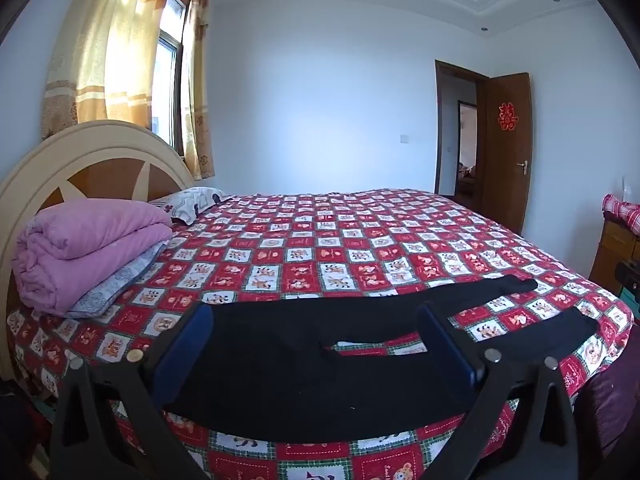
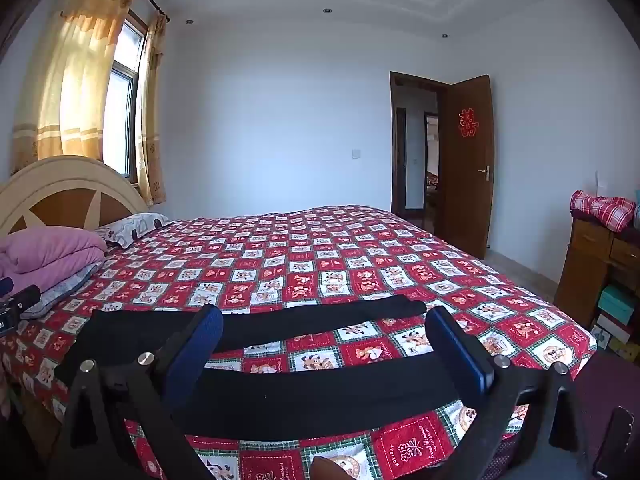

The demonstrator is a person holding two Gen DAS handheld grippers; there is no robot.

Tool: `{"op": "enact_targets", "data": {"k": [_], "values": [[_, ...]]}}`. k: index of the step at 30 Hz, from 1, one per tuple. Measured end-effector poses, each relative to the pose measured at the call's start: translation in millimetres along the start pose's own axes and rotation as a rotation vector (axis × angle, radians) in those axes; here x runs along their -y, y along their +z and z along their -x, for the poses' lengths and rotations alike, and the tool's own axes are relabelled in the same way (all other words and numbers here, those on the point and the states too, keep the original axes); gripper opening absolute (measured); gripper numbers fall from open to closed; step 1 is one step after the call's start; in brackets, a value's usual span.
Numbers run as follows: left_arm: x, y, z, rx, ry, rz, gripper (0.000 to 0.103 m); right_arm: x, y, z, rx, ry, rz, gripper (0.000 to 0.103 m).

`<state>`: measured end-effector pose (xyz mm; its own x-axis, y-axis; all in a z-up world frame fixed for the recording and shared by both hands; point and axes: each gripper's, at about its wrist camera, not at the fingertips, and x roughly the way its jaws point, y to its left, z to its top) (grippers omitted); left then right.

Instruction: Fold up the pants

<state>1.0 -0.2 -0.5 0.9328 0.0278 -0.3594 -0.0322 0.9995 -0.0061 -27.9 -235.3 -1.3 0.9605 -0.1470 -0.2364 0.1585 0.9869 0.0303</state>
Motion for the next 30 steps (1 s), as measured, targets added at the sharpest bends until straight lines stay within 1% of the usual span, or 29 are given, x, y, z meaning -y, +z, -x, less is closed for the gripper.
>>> {"op": "enact_targets", "data": {"k": [1, 2, 3, 9, 12, 14, 15, 30], "values": [[0, 0, 0, 0.008, 0.004, -0.001, 0.103, 0, 0, 0, -0.002, -0.001, 0.002, 0.102], [1, -1, 3, 0.037, -0.028, -0.012, 0.103, 0, -1, 0, 0.008, 0.002, -0.004, 0.102], [1, -1, 3, 0.032, -0.025, -0.02, 0.103, 0, -1, 0, 0.006, 0.002, -0.004, 0.102], [2, 5, 10, 0.029, -0.03, -0.004, 0.103, 1, 0, -2, -0.005, -0.001, -0.002, 0.102], [-1, 7, 7, 0.024, -0.034, 0.008, 0.103, 2, 0, -2, -0.003, -0.001, -0.003, 0.102], [-1, 6, 4, 0.021, -0.037, 0.005, 0.103, 0, 1, -2, -0.006, -0.002, 0.0, 0.102], [0, 1, 4, 0.021, -0.036, 0.0, 0.103, 0, 1, -2, -0.006, -0.003, 0.0, 0.102], [1, 1, 4, 0.016, -0.038, 0.004, 0.103, 1, -3, -3, -0.016, 0.0, 0.001, 0.102]]}}
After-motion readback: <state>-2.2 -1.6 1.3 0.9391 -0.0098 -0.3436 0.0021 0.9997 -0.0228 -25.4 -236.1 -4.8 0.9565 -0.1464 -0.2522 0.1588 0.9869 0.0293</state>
